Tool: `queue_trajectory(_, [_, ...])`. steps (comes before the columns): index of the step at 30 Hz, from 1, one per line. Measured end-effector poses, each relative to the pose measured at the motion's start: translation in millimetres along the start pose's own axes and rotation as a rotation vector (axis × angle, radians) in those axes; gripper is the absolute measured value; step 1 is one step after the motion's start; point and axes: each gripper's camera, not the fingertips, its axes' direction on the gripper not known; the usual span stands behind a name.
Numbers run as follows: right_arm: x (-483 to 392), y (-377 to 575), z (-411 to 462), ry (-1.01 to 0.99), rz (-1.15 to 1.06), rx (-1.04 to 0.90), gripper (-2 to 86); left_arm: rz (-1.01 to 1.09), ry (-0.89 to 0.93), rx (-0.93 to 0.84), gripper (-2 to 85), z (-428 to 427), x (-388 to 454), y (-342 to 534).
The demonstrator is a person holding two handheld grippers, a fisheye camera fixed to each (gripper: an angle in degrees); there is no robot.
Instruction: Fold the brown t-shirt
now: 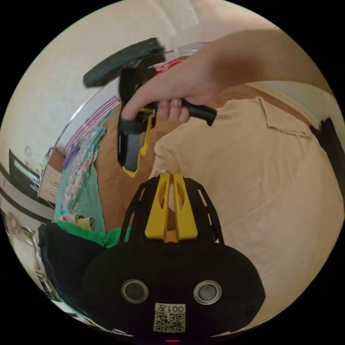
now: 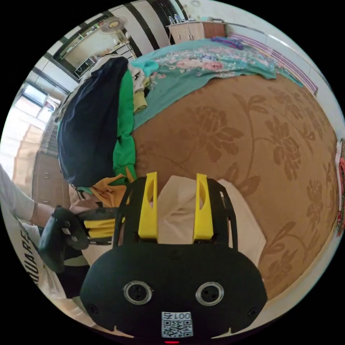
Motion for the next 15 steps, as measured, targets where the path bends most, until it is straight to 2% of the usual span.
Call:
queue_trajectory(2, [0.1,-6.2,14.6,0.028,0.029,-0.072,13.8,0.076,-0.045,-0.007,-0.9,-2.4,11.3,6.4])
queue_trajectory(5, [-2.0,-9.3,34.5,0.257,0.009,-0.141,9.2,0.158,-0.102,-0.015,-0.9,-5.2,24.3,18.7])
queue_trajectory(7, [-2.6,-2.2,27.9,0.384,-0.017,-0.019,3.1,0.158,-0.104,-0.039,-0.9,-4.0,25.8,26.8])
queue_trajectory(9, [-1.6,7.2,11.5,0.424,0.003,0.11,2.0,0.132,-0.105,-0.071,-1.0,-1.8,22.8,38.5])
queue_trajectory(12, [6.9,31.3,-19.0,0.382,0.09,0.308,1.3,0.085,-0.113,-0.116,-1.0,1.0,14.3,50.8])
queue_trajectory(15, [20.9,59.3,-31.6,0.384,0.205,0.368,1.2,0.032,-0.123,-0.133,-1.0,0.9,0.7,62.0])
